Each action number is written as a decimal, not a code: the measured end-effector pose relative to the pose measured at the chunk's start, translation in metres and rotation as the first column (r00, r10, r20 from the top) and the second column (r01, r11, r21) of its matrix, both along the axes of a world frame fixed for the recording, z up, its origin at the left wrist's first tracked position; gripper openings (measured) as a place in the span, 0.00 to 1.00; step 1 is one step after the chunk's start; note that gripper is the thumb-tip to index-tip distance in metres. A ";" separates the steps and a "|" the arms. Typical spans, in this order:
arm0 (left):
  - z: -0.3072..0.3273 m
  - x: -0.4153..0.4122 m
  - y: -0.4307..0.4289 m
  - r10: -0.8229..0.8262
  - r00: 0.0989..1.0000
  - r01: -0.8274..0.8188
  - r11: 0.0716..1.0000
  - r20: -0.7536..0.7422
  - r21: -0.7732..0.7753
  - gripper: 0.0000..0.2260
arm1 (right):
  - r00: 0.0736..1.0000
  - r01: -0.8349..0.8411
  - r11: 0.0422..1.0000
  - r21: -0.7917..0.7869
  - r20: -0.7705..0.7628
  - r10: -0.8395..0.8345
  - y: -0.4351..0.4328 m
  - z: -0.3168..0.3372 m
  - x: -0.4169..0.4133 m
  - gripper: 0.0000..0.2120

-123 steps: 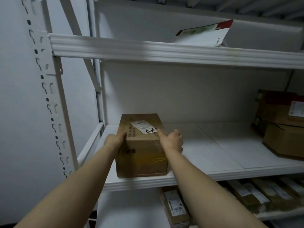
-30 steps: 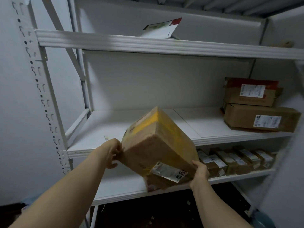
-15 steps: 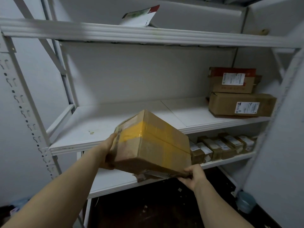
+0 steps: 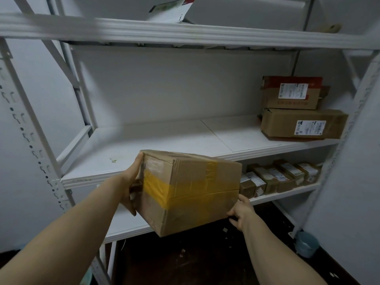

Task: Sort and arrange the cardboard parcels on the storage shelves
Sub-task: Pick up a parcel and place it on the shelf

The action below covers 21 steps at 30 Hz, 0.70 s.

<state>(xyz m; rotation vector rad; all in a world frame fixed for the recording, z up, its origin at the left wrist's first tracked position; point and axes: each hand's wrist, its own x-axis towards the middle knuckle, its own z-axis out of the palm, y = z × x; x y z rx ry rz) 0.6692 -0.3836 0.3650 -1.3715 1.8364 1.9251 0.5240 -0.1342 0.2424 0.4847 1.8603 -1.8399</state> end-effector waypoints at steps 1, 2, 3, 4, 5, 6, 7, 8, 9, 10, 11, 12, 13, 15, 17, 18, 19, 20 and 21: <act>0.002 0.000 0.000 -0.012 1.000 0.012 1.000 -0.002 -0.001 0.54 | 1.000 -0.011 0.999 0.032 -0.019 0.012 -0.001 0.001 0.000 0.37; 0.003 0.001 0.000 -0.019 1.000 0.019 1.000 -0.005 -0.004 0.55 | 0.999 -0.022 0.998 0.055 -0.034 0.024 -0.001 0.003 0.000 0.37; 0.004 0.001 0.001 -0.019 1.000 0.019 1.000 -0.006 -0.005 0.55 | 0.998 -0.032 0.997 0.069 -0.044 0.035 -0.002 0.004 0.001 0.37; 0.004 0.001 0.001 -0.013 1.000 0.013 1.000 -0.012 0.000 0.55 | 0.998 -0.029 0.997 0.073 -0.055 0.033 -0.003 0.005 0.001 0.37; 0.004 0.001 0.002 -0.002 1.000 0.003 1.000 -0.022 0.008 0.54 | 0.998 -0.015 0.997 0.073 -0.063 0.020 -0.003 0.006 0.001 0.36; 0.002 0.000 0.003 0.015 0.999 -0.014 1.000 -0.034 0.019 0.54 | 0.998 0.004 0.998 0.065 -0.066 0.001 -0.004 0.006 -0.001 0.36; 0.002 0.000 0.004 0.032 0.999 -0.031 0.999 -0.044 0.026 0.53 | 0.998 0.015 0.999 0.037 -0.062 -0.013 -0.004 0.005 -0.003 0.34; 0.000 -0.001 0.003 0.053 0.997 -0.051 0.998 -0.052 0.035 0.53 | 0.999 0.018 1.000 -0.012 -0.046 -0.018 -0.004 0.006 -0.003 0.29; -0.003 -0.003 0.002 0.082 0.995 -0.079 0.996 -0.064 0.045 0.54 | 0.999 0.037 0.996 -0.081 -0.015 -0.039 -0.003 0.009 -0.002 0.23; -0.005 -0.003 0.000 0.111 0.990 -0.107 0.993 -0.082 0.053 0.54 | 0.998 0.066 0.984 -0.166 0.025 -0.062 -0.002 0.010 -0.001 0.17; -0.006 -0.003 -0.003 0.138 0.986 -0.132 0.989 -0.097 0.062 0.55 | 0.994 0.101 0.960 -0.263 0.074 -0.085 -0.001 0.013 0.000 0.13; -0.007 -0.003 -0.006 0.163 0.980 -0.156 0.985 -0.113 0.070 0.55 | 0.991 0.113 0.932 -0.345 0.109 -0.080 0.000 0.015 0.001 0.15; -0.007 -0.003 -0.008 0.173 0.977 -0.166 0.984 -0.124 0.068 0.54 | 0.990 0.106 0.909 -0.402 0.128 -0.058 0.001 0.017 0.001 0.21; -0.007 -0.001 -0.010 0.161 0.976 -0.154 0.987 -0.147 0.054 0.48 | 0.991 0.074 0.882 -0.464 0.134 -0.012 0.003 0.020 0.004 0.31; -0.006 0.003 -0.009 0.130 0.981 -0.123 0.991 -0.144 0.053 0.35 | 0.990 0.059 0.877 -0.478 0.143 0.012 0.005 0.020 0.007 0.37; -0.006 0.004 -0.008 0.127 0.981 -0.120 0.991 -0.143 0.059 0.30 | 0.988 0.059 0.876 -0.479 0.151 0.016 0.005 0.021 0.009 0.38; -0.008 0.003 -0.009 0.127 0.981 -0.119 0.991 -0.148 0.065 0.28 | 0.987 0.059 0.875 -0.481 0.157 0.020 0.005 0.021 0.009 0.39; -0.010 0.004 -0.009 0.121 0.980 -0.112 0.992 -0.159 0.066 0.26 | 0.987 0.057 0.872 -0.485 0.162 0.025 0.006 0.022 0.010 0.39; -0.012 0.005 -0.009 0.117 0.978 -0.107 0.992 -0.173 0.067 0.24 | 0.984 0.058 0.868 -0.493 0.172 0.032 0.007 0.021 0.011 0.38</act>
